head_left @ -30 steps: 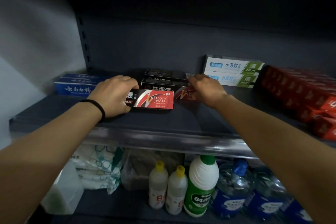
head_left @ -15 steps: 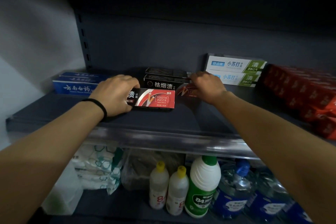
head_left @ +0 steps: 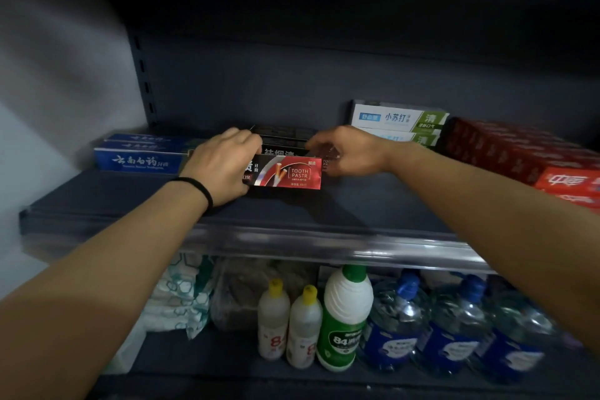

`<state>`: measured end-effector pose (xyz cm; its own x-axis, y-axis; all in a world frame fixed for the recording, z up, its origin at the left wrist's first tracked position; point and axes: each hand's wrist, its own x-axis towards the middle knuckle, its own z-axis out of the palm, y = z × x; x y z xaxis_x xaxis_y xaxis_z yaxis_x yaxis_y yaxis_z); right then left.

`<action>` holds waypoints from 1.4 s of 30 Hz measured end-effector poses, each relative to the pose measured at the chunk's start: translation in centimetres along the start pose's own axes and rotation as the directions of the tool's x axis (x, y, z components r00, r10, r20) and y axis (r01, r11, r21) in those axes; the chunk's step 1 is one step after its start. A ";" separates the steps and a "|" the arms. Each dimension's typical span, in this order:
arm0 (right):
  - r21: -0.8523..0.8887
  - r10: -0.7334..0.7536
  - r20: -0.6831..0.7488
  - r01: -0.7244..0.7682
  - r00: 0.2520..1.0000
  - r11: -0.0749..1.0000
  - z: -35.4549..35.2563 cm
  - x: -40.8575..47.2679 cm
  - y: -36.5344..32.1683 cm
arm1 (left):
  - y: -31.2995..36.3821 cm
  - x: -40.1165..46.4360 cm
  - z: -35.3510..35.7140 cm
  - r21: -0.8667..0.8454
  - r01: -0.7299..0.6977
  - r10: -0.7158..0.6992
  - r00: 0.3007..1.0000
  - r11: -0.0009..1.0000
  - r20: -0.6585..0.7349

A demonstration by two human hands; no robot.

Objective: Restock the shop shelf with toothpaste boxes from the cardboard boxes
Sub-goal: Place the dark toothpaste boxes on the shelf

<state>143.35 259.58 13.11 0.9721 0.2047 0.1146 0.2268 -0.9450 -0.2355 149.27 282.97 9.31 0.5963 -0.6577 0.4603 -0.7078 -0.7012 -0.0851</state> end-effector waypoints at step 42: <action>-0.180 0.169 -0.051 -0.175 0.984 0.968 1.0 0.6 4.1 | -4.7 3.2 2.6 -0.187 0.130 -0.112 0.988 0.974 0.102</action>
<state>144.92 256.09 11.20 0.9921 0.0289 0.1222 0.0383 -0.9965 -0.0747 155.52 283.41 8.85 0.7075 -0.5996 0.3741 -0.6827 -0.7167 0.1423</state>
